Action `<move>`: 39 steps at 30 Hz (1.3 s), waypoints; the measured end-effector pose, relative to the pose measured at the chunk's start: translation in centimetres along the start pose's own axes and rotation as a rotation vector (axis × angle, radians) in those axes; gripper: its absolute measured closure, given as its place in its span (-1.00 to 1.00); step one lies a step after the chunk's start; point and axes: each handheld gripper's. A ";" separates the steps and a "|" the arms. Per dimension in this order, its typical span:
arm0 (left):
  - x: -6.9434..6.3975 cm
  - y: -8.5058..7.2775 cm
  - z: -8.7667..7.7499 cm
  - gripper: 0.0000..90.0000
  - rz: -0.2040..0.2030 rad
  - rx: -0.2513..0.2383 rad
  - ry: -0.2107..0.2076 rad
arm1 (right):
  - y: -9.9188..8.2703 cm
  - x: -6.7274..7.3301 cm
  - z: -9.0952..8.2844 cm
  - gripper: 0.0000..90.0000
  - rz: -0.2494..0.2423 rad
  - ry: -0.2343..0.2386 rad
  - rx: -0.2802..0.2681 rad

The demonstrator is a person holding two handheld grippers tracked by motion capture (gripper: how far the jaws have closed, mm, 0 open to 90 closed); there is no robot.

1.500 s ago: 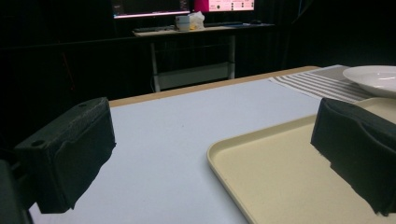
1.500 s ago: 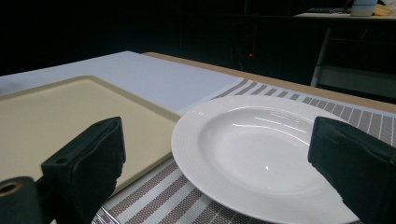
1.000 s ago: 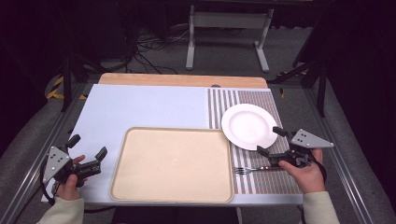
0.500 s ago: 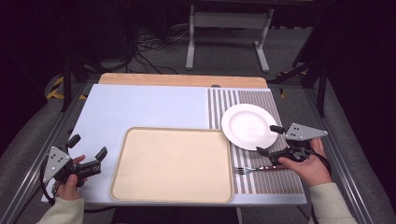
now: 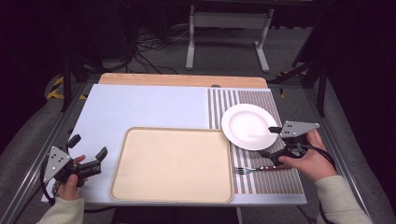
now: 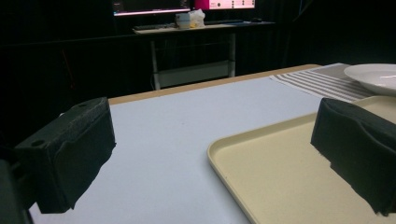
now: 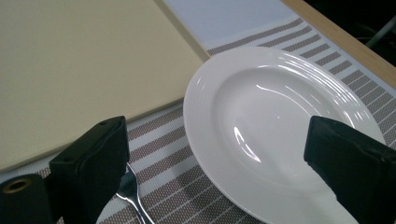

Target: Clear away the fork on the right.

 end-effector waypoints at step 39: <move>0.0 0.0 0.0 -0.99 0.004 0.007 -0.002 | 0.3 0.2 2.3 -0.80 -0.144 0.051 0.427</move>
Point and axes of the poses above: each handheld gripper's, and its own axes: z roughly forward along the jaws, y roughly out of its top, x roughly to its left, and after that the axes turned 10 degrees about z, right-handed
